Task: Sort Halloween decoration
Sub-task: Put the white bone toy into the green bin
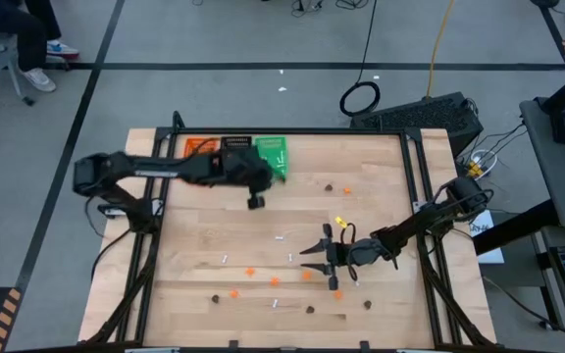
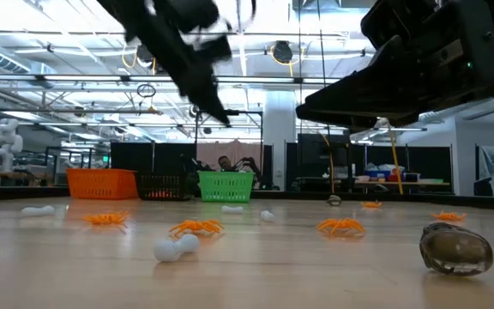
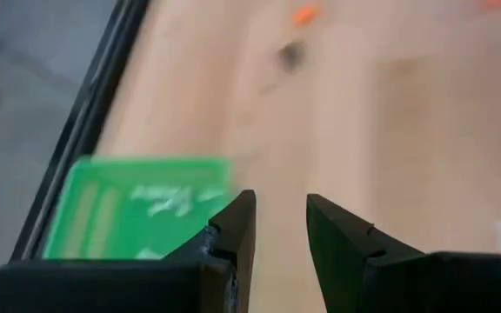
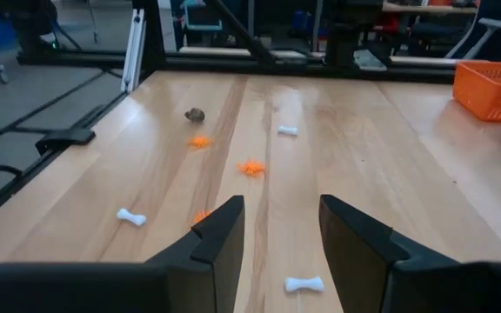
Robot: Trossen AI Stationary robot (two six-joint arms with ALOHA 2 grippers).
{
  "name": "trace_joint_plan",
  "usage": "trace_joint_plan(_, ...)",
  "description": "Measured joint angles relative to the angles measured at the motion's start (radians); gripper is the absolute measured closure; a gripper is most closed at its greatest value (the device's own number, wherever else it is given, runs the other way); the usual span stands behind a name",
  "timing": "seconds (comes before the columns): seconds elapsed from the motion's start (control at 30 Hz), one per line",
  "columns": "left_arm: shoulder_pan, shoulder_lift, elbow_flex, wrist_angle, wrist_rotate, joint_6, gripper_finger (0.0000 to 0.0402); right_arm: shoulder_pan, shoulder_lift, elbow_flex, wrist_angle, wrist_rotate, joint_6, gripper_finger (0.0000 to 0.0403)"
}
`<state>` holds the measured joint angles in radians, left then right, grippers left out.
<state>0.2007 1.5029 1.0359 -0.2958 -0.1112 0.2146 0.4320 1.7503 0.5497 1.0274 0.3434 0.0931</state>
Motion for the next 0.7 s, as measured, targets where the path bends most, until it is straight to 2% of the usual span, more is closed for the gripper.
trace_joint_plan(0.2, -0.233, -0.079, 0.0, -0.062, 0.002, -0.058, 0.0299, 0.0, -0.094, 0.0, -0.144, 0.0, -0.012, 0.0266)
trace_joint_plan(0.4, -0.432, -0.014, -0.006, -0.008, -0.055, -0.105, 0.0299, 0.001, -0.153, 0.0, -0.274, -0.001, -0.005, 0.0266)
trace_joint_plan(0.53, -0.499, 0.064, -0.035, 0.1, -0.075, -0.136, 0.0299, 0.006, -0.183, 0.0, -0.366, -0.004, 0.033, 0.0266)
trace_joint_plan(0.63, -0.507, 0.126, -0.053, 0.18, -0.082, -0.202, 0.0299, 0.014, -0.193, 0.0, -0.416, -0.005, 0.05, 0.0266)
trace_joint_plan(0.7, -0.506, 0.152, -0.08, 0.236, -0.128, -0.232, 0.0299, 0.02, -0.194, 0.0, -0.431, -0.006, 0.052, 0.0266)
